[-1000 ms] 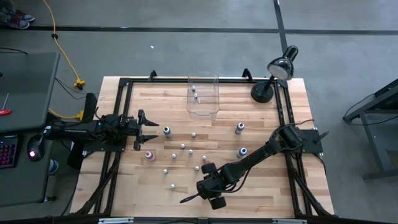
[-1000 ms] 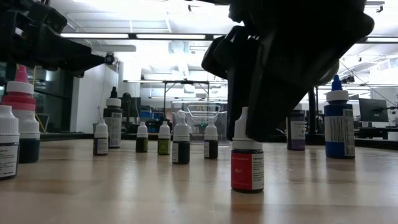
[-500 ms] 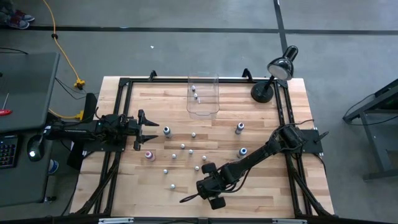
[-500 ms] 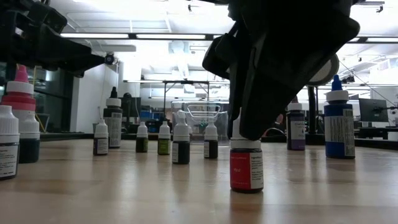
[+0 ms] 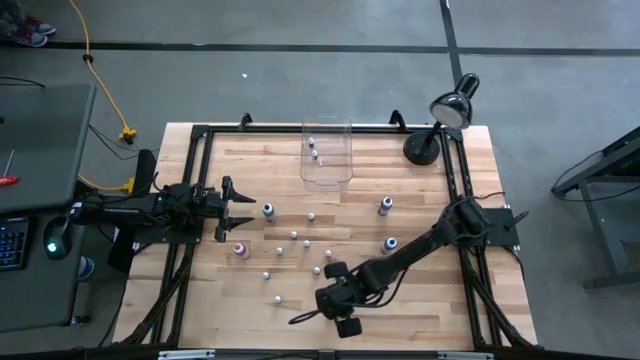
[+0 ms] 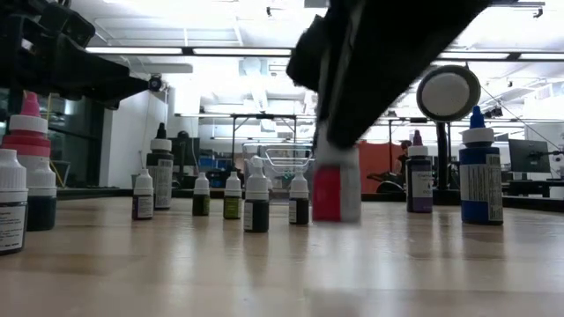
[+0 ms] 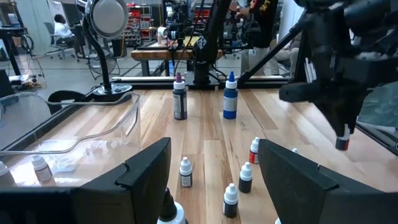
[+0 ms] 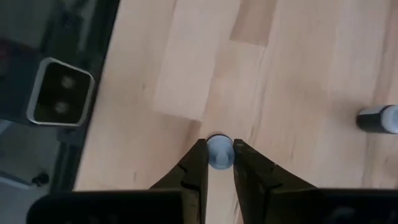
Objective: Pick & Place food coloring
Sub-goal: Put the small food coloring bottle into the transparent bin
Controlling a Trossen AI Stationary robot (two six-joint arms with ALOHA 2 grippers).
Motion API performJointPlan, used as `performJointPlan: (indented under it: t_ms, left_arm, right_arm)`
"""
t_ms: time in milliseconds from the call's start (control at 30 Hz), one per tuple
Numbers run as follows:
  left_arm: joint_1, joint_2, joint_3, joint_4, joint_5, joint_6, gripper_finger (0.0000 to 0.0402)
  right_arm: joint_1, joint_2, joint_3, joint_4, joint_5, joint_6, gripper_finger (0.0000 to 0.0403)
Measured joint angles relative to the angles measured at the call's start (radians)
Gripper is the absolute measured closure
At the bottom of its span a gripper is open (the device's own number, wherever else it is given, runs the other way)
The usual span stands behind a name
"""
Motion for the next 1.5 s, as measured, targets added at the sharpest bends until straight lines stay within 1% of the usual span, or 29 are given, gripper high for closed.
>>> performJointPlan:
  t_ms: [233,400,467,567,733,867,1000,1333,1500]
  left_arm:
    - [0.000,0.000,0.000,0.000,0.000,0.000,0.0163]
    - [0.000,0.000,0.000,0.000,0.000,0.000,0.0163]
    - [0.000,0.000,0.000,0.000,0.000,0.000,0.0163]
    - [0.000,0.000,0.000,0.000,0.000,0.000,0.0163]
    - [0.000,0.000,0.000,0.000,0.000,0.000,0.0163]
    - [0.000,0.000,0.000,0.000,0.000,0.000,0.0163]
    - [0.000,0.000,0.000,0.000,0.000,0.000,0.0163]
    - [0.000,0.000,0.000,0.000,0.000,0.000,0.0163]
    - [0.000,0.000,0.000,0.000,0.000,0.000,0.0163]
  right_arm:
    - [-0.004,-0.091,0.000,-0.007,0.024,0.007,0.0356]
    - [-0.024,-0.155,0.020,-0.058,0.024,0.030,0.0354]
    - [-0.036,-0.162,0.066,-0.129,0.034,0.023,0.0355]
    - [-0.059,-0.162,0.176,-0.259,0.062,-0.013,0.0356]
    - [-0.121,-0.166,0.365,-0.437,0.150,-0.083,0.0354]
    - [-0.186,-0.166,0.482,-0.534,0.217,-0.110,0.0354]
    - [-0.262,-0.166,0.544,-0.570,0.284,-0.117,0.0354]
    - [-0.513,-0.158,0.557,-0.536,0.315,-0.074,0.0353]
    - [-0.634,-0.127,0.555,-0.512,0.313,-0.073,0.0350]
